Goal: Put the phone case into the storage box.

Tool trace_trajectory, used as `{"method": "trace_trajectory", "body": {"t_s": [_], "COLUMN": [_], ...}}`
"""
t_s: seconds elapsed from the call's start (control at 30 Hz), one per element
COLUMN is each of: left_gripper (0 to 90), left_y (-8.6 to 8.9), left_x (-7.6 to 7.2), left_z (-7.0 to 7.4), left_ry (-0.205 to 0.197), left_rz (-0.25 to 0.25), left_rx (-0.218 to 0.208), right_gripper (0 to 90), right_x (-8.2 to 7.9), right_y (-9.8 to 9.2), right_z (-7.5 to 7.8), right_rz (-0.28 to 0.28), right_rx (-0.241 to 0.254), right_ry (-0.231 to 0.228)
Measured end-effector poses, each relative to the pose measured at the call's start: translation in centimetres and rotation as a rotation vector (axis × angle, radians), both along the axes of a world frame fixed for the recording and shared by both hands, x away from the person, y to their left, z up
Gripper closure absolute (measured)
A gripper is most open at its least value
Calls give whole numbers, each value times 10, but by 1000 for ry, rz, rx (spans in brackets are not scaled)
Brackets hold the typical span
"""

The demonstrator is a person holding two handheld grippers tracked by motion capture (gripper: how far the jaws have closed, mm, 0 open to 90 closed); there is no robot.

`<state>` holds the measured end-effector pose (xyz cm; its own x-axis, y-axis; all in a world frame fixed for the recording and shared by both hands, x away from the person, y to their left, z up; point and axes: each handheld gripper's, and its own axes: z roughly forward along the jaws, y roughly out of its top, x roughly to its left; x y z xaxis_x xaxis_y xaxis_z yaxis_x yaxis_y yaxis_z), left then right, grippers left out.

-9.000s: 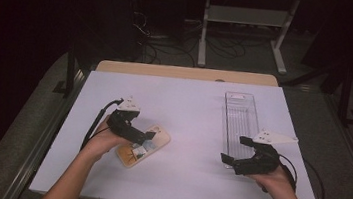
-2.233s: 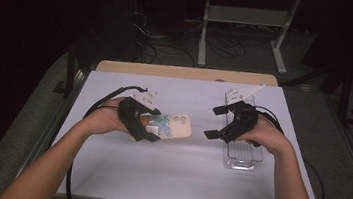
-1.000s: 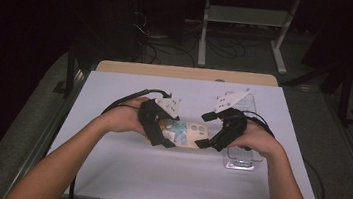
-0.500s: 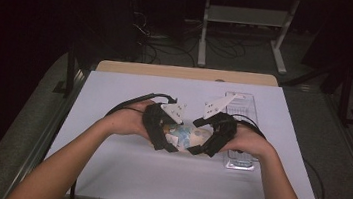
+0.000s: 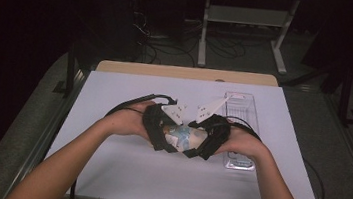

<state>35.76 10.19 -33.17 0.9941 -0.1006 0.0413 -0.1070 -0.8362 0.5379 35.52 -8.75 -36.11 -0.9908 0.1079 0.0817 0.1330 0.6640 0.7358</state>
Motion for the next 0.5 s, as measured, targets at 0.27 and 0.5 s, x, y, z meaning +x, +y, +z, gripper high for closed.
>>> {"method": "trace_trajectory", "body": {"t_s": [0.27,0.5], "left_gripper": [115,115], "left_y": [0,1], "left_x": [0,1], "left_z": [0,1], "left_ry": [0,1], "left_rz": [-4,-2], "left_rx": [2,-1], "right_gripper": [10,15], "right_x": [0,0], "right_y": [3,6], "right_z": [-3,-5], "right_rz": [11,14], "right_rx": [-27,-38], "right_ry": [-17,-16]}}
